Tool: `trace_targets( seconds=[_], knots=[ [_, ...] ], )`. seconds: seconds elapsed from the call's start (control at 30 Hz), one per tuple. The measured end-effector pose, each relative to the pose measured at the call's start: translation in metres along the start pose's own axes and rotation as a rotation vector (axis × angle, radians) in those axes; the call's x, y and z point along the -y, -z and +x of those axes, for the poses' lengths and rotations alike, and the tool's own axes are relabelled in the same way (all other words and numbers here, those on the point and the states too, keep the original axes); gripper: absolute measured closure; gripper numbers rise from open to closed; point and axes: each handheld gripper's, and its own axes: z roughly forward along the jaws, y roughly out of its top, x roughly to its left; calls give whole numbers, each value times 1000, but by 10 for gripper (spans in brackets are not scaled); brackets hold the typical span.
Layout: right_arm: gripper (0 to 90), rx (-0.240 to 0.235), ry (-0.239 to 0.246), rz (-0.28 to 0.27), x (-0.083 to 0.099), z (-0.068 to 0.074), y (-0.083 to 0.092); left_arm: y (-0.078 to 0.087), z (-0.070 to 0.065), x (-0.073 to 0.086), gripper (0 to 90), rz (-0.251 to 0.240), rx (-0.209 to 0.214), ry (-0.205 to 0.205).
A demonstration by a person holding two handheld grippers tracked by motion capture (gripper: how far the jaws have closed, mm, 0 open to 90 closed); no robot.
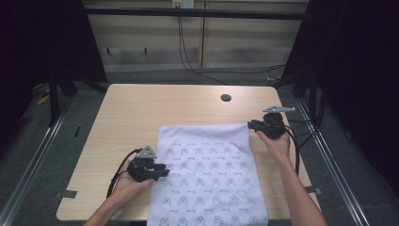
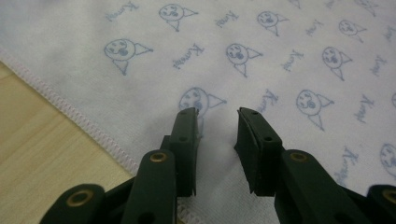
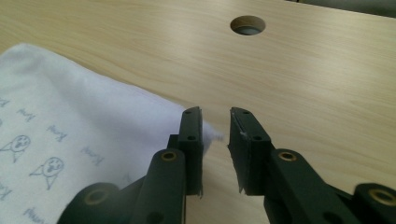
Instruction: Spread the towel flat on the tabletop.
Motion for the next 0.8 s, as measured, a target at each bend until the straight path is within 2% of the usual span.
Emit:
trace_targets(
  seconds=[0.03,0.07,0.1,0.17,0.2,0.23,0.27,0.33,0.43,0.57,0.6,0.63,0.67,0.73,0.77,0.8],
  knots=[
    [666,37,12,3,2,1,2,0,0,0,680,2,1,0],
    [669,45,14,4,4,0,3,0,1,0,680,3,3,0],
    [681,10,3,4,7,-1,5,0,1,0,680,4,3,3],
    [681,-1,13,10,12,2,9,0,1,-1,680,9,2,7],
    [683,-33,12,11,15,3,9,0,1,-1,674,8,1,11],
    [681,-67,13,25,19,6,9,0,2,-1,661,7,5,21],
    [677,-79,26,38,24,10,9,0,3,-1,652,-2,13,33],
    [669,-131,38,70,32,19,8,0,6,-4,628,-3,-12,43],
    [668,-180,47,98,42,31,10,-1,15,-6,612,-11,-15,76],
    [710,-211,57,114,52,41,17,-1,21,-13,614,-30,-48,80],
    [715,-235,51,118,54,43,18,-1,23,-14,617,-49,-42,94],
    [714,-257,55,128,56,44,19,-1,25,-15,616,-41,-52,103],
    [697,-256,53,139,58,46,19,-1,28,-16,611,-34,-83,101],
    [642,-269,56,145,61,49,17,0,34,-19,596,-48,-93,120],
    [645,-269,63,148,62,50,16,1,36,-21,591,-58,-102,137],
    [643,-264,80,154,62,52,15,1,40,-22,582,-63,-108,137]
  ],
)
